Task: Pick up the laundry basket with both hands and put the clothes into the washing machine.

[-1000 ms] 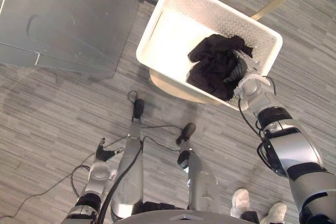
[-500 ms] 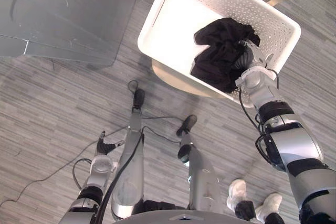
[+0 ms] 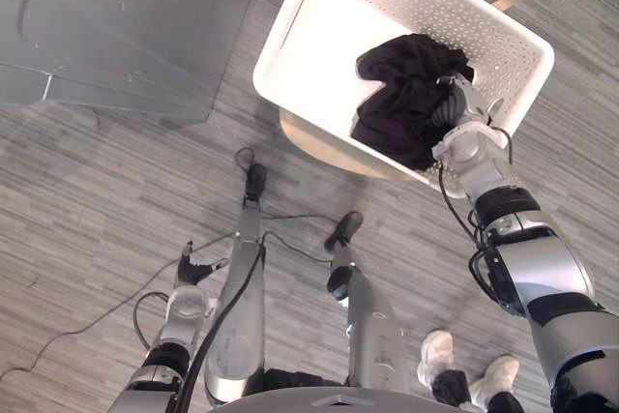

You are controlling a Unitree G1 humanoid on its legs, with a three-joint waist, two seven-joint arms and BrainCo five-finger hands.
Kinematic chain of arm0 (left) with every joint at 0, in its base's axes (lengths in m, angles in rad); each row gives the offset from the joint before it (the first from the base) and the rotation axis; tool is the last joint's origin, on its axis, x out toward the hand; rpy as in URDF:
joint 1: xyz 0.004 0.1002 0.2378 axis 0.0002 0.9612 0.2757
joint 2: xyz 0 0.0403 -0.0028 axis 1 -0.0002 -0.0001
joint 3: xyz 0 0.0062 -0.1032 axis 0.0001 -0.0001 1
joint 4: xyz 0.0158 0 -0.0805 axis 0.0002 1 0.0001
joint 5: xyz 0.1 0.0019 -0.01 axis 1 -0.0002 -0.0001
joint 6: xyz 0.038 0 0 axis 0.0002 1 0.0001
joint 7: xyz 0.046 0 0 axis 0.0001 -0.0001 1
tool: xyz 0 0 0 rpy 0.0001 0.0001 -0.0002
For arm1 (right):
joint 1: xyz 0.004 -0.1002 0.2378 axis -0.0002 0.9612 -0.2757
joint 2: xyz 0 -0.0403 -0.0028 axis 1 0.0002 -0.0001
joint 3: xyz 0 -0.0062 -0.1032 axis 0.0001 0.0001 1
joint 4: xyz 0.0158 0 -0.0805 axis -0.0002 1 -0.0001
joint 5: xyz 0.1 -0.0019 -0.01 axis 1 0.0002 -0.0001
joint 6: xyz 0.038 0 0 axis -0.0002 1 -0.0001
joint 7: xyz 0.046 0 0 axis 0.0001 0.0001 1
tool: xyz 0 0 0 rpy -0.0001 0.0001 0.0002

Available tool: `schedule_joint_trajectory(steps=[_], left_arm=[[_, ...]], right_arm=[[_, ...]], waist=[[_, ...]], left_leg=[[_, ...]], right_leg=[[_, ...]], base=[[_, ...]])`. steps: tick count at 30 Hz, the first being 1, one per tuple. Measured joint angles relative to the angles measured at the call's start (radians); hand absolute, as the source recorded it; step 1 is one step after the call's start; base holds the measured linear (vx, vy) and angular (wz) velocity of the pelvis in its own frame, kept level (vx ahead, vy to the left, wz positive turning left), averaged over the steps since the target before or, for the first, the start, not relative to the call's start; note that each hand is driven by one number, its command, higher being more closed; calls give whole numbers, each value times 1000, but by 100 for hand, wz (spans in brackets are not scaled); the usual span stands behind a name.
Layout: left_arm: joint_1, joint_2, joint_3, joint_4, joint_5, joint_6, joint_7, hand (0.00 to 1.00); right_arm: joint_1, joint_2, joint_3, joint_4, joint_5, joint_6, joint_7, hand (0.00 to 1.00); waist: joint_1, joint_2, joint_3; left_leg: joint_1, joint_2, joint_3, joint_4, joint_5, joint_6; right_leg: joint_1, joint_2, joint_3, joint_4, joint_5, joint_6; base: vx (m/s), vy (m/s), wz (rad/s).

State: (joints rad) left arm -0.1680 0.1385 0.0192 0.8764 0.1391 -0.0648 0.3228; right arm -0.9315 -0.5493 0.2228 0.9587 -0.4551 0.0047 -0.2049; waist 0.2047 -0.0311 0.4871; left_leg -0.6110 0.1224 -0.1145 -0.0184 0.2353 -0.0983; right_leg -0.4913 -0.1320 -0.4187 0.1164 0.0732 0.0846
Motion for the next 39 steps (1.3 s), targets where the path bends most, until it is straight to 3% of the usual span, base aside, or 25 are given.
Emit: schedule_joint_trajectory(steps=[4, 7, 12, 15, 18, 24, 33, 38, 39], left_arm=[[0, 0, 0, 0, -6, 1, 1, 0], [0, -2, 11, 1, -79, 0, 1, 0], [-6, -29, 64, -1, -118, 3, 23, 0], [-7, -41, 95, -1, -118, 12, 37, 0], [-7, -43, 101, -2, -118, 16, 42, 0], [-7, -44, 120, 0, -137, 22, 42, 0], [-7, -44, 126, 6, -161, 22, 42, 0], [-6, -43, 126, 6, -177, 24, 42, 0], [-6, -42, 126, 6, -177, 24, 42, 0]], right_arm=[[-1, 9, -42, -1, 44, 0, -7, 100], [5, 54, -154, -11, 162, -1, -42, 100], [10, 164, -400, -55, 587, -48, -135, 100], [38, 222, -465, -134, 821, -105, -156, 100], [61, 252, -466, -187, 962, -148, -152, 100], [60, 308, -479, -267, 1134, -213, -144, 100], [60, 379, -480, -288, 1369, -270, -128, 100], [64, 407, -459, -319, 1404, -286, -123, 100], [66, 415, -439, -325, 1400, -286, -123, 0]], waist=[[3, 0, 0], [4, 0, 0], [9, 0, 0], [7, 0, 0], [3, -1, -1], [2, -2, -1], [-2, -5, -3], [-5, -9, -5], [-8, -13, -8]], left_leg=[[0, -1, 0, 0, 0, 0], [0, -1, -1, -2, 1, 0], [4, -2, -1, -5, 5, -2], [22, -1, 0, -30, 19, -3], [46, 1, 1, -46, 26, -3], [69, 7, 2, -58, 29, -4], [99, 8, 2, -59, 26, -2], [101, 8, 6, -59, 25, -2], [102, 9, 6, -59, 31, -1]], right_leg=[[0, 0, 0, 1, 0, 0], [0, 0, -2, 1, 0, 0], [3, -1, -3, 3, 0, 0], [8, -1, -3, 3, 0, 0], [26, -1, -4, 4, -1, 0], [42, -1, -4, 8, -1, 0], [75, -1, -7, 8, -1, 0], [77, -2, -8, 9, -1, 0], [78, -2, -7, 9, -1, 0]], base=[[0, 0, 0], [0, 0, 0], [0, 0, 0], [0, 0, 0], [0, 0, 0], [5, -28, 1], [7, -37, 3], [-1, -43, 1], [19, -56, -1]])
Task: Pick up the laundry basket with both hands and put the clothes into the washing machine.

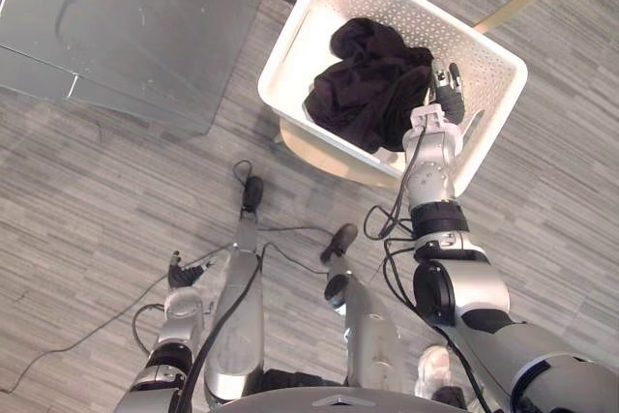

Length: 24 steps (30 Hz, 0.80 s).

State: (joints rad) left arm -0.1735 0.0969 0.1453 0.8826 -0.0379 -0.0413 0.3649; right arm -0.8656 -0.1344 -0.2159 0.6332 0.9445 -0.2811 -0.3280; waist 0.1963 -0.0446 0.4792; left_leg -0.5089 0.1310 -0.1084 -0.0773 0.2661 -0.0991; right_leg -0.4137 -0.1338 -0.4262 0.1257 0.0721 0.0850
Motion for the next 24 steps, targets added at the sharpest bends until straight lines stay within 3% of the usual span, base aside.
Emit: schedule_joint_trajectory(steps=[3, 5, 7, 12, 16, 20, 24], left_arm=[[0, 1, -1, 0, 0, 0, 0, 0], [3, 5, -1, 0, 0, -1, -1, 0], [15, 14, -7, -8, 3, -4, -1, 0], [74, 50, -23, -28, 44, -10, -20, 0], [98, 64, -32, -38, 44, -14, -44, 0], [115, 77, -32, -39, 46, -29, -76, 0], [122, 95, -32, -36, 55, -36, -90, 0]], right_arm=[[31, -10, 83, -85, -45, 11, 0, 0], [48, -51, 178, -172, -186, 47, 0, 0], [71, -124, 283, -289, -464, 80, 39, 0], [59, -308, 432, -383, -761, 93, 109, 0], [5, -420, 526, -385, -795, 93, 167, 0], [-92, -550, 709, -382, -941, 91, 263, 0], [-170, -594, 787, -342, -1033, 91, 297, 0]], waist=[[-8, -6, -3], [-18, -6, -4], [-29, -13, -7], [-46, -53, -30], [-46, -61, -32], [-40, -62, -31], [-35, -65, -30]], left_leg=[[2, 0, 2, 0, 1, -2], [3, 0, 2, 0, 1, -2], [4, 1, 2, 0, 1, -2], [3, 1, 2, 0, -3, 2], [2, 0, 1, 0, -4, 3], [-3, 0, -4, 0, -3, 4], [-15, 1, -7, 0, 2, 2]], right_leg=[[2, 0, 1, 0, 0, 0], [3, -1, 1, 0, 0, 0], [5, 0, 0, -1, 0, 0], [5, 1, 0, -3, 0, 0], [5, 1, 0, -3, 0, 0], [3, 2, -6, -4, 0, 0], [-5, 3, -11, -4, 0, 0]], base=[[19, -47, 0], [12, -48, 1], [7, -50, 0], [17, -52, 0], [7, -44, 1], [11, -39, 2], [0, 0, 0]])
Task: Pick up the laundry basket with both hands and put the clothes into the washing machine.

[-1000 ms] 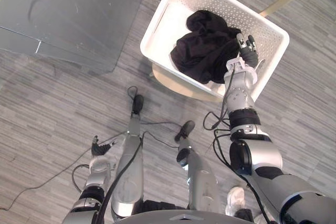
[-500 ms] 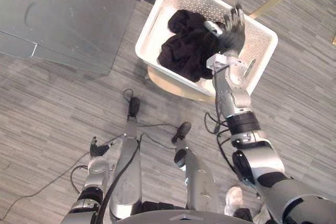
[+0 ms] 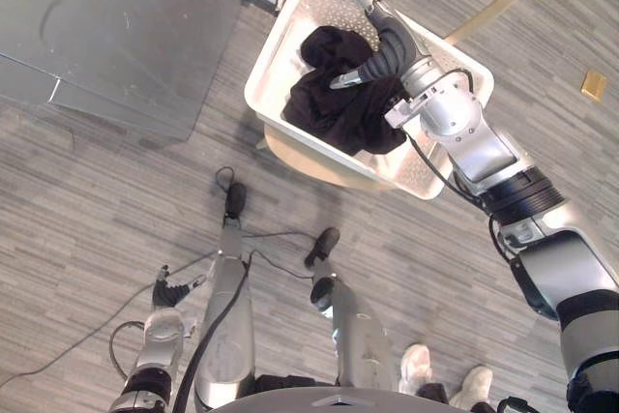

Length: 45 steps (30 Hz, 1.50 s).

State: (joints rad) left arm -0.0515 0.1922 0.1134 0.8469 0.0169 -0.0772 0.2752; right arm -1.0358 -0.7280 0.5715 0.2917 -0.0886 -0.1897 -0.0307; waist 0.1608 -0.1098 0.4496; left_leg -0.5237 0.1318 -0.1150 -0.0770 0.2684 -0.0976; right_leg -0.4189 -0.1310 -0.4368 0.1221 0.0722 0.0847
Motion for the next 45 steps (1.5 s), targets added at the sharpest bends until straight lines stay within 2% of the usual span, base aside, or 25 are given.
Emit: schedule_joint_trajectory(steps=[2, 6, 12, 24, 30, 45], left_arm=[[0, 4, 0, 1, 8, -2, -1, 0], [0, 5, -5, 12, 7, -5, -13, 0], [0, 5, -20, 40, 7, -4, -20, 0], [-2, -1, -38, 46, 4, -4, -20, 0], [-2, -2, -41, 48, 3, -5, -20, 0], [-2, -11, -67, 49, 4, -9, -14, 0]], right_arm=[[-33, -6, 32, 35, -54, 9, 4, 0], [-78, -30, 94, 98, -276, 42, 9, 0], [-76, -29, 115, 214, -387, 69, 13, 0], [-16, -12, 111, 373, -390, 108, 73, 0], [13, 48, 86, 435, -385, 111, 72, 0], [43, 107, 66, 519, -370, 115, 45, 0]], waist=[[4, -1, 0], [20, -1, 0], [34, -1, 0], [36, -1, 0], [39, -1, 0], [59, 1, -1]], left_leg=[[0, 0, 0, 0, 1, 0], [-1, 1, 0, 0, -2, 3], [-5, 5, 0, 0, -3, 5], [-17, 17, 5, 0, -1, 4], [-18, 18, 6, 0, -1, 4], [-47, 14, -19, 0, 0, 4]], right_leg=[[0, 0, 0, 0, 0, 0], [-1, 1, 0, 0, 0, 0], [-3, 5, 0, -2, 0, -1], [-21, 17, 8, -2, -1, -6], [-24, 20, 10, 0, -3, -9], [-38, 20, -13, 1, -9, -11]], base=[[0, 0, 0], [0, 0, 0], [10, -32, -1], [18, -29, -3], [0, 0, 0], [28, -17, 3]])
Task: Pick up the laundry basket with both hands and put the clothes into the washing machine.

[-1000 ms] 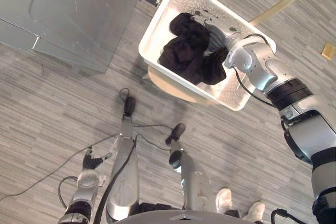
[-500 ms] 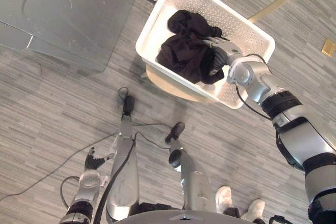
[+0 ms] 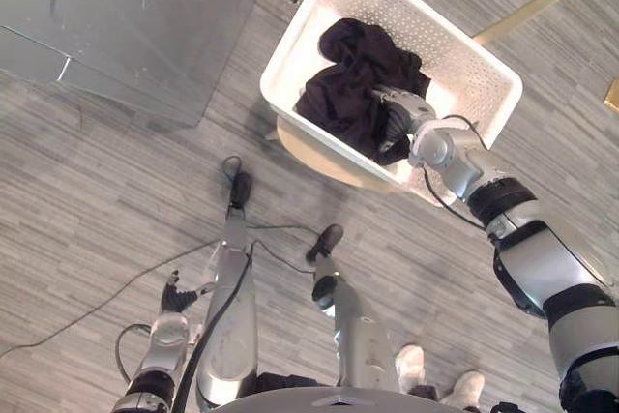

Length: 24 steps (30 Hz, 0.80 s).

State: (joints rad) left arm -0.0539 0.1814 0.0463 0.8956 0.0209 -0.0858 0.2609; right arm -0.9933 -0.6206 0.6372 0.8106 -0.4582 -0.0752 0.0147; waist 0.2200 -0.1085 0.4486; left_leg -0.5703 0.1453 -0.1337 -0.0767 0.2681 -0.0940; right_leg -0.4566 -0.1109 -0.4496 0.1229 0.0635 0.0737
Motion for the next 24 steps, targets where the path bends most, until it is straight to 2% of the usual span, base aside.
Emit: schedule_joint_trajectory(steps=[7, 8, 15, 24], left_arm=[[0, -7, -11, 1, 0, 0, 27, 0], [-1, -9, -11, 0, 1, 0, 32, 0], [-2, -20, -11, 2, 1, 1, 36, 0], [-2, -22, -28, 2, 1, 0, 37, 0]], right_arm=[[11, 57, -76, 85, -20, 25, -71, 0], [11, 62, -93, 96, -20, 28, -82, 100], [14, 63, -148, 114, -56, 41, -101, 100], [37, 64, -126, 148, -37, 37, -83, 100]], waist=[[14, 1, 1], [15, 2, 1], [18, 4, 1], [25, 13, 4]], left_leg=[[-15, -6, -9, 5, 0, 0], [-24, -7, -10, 6, 0, 0], [-37, -10, -18, 17, 0, 0], [-40, -11, -26, 21, -4, 0]], right_leg=[[-9, -4, -7, -1, -1, 0], [-17, -4, -7, 0, -1, 0], [-22, -5, -10, 0, -1, 1], [-22, -6, -14, 7, -9, -4]], base=[[29, -9, 3], [0, 0, 0], [29, -8, 1], [12, -6, 1]])
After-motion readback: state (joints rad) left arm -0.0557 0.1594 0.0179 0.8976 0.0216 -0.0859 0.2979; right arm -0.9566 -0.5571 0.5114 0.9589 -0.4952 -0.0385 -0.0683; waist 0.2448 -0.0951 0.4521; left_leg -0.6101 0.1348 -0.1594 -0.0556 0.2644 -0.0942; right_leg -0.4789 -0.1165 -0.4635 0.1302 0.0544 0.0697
